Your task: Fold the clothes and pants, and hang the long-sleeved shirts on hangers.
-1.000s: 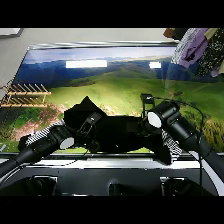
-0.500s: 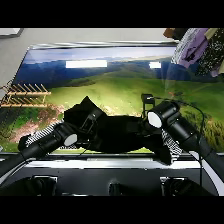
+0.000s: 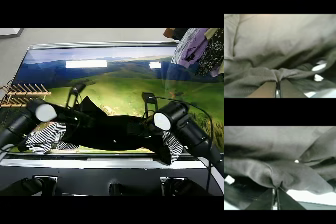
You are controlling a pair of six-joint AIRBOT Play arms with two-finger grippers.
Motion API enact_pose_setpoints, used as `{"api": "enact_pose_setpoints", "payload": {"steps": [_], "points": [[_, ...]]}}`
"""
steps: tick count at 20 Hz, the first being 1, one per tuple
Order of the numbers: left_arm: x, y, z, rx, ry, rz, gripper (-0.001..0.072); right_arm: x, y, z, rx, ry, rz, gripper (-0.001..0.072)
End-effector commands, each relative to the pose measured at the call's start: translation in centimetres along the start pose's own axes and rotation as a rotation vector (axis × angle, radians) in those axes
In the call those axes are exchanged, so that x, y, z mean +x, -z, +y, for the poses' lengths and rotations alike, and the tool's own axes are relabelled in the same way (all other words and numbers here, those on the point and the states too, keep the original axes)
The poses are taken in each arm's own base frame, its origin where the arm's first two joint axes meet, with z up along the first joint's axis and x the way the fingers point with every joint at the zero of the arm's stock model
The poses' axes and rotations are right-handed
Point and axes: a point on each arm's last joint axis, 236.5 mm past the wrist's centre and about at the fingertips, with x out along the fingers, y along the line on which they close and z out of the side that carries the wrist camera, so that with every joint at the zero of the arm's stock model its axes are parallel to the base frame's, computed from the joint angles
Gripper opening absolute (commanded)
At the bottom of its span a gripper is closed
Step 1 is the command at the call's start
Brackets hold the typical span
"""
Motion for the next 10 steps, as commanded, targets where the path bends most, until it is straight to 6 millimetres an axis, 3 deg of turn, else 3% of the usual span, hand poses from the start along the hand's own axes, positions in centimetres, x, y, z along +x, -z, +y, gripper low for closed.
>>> {"api": "enact_pose_setpoints", "payload": {"steps": [1, 6, 8, 10], "points": [[-5.1, -0.3, -0.9, -0.085, 0.036, 0.063, 0.0021, -2.2, -1.9, 2.1, -0.031, -0.084, -0.088, 0.0034], [-12.2, -0.1, -1.8, -0.136, 0.015, 0.104, 0.0021, -10.4, -7.3, 5.8, -0.058, -0.221, -0.342, 0.0033], [-14.0, 0.6, -2.3, -0.165, 0.008, 0.118, 0.0021, -13.4, -7.9, 6.0, -0.065, -0.229, -0.39, 0.0033], [-14.8, 1.0, -2.5, -0.176, 0.008, 0.103, 0.0021, -14.4, -7.6, 5.2, -0.066, -0.2, -0.388, 0.0033]]}}
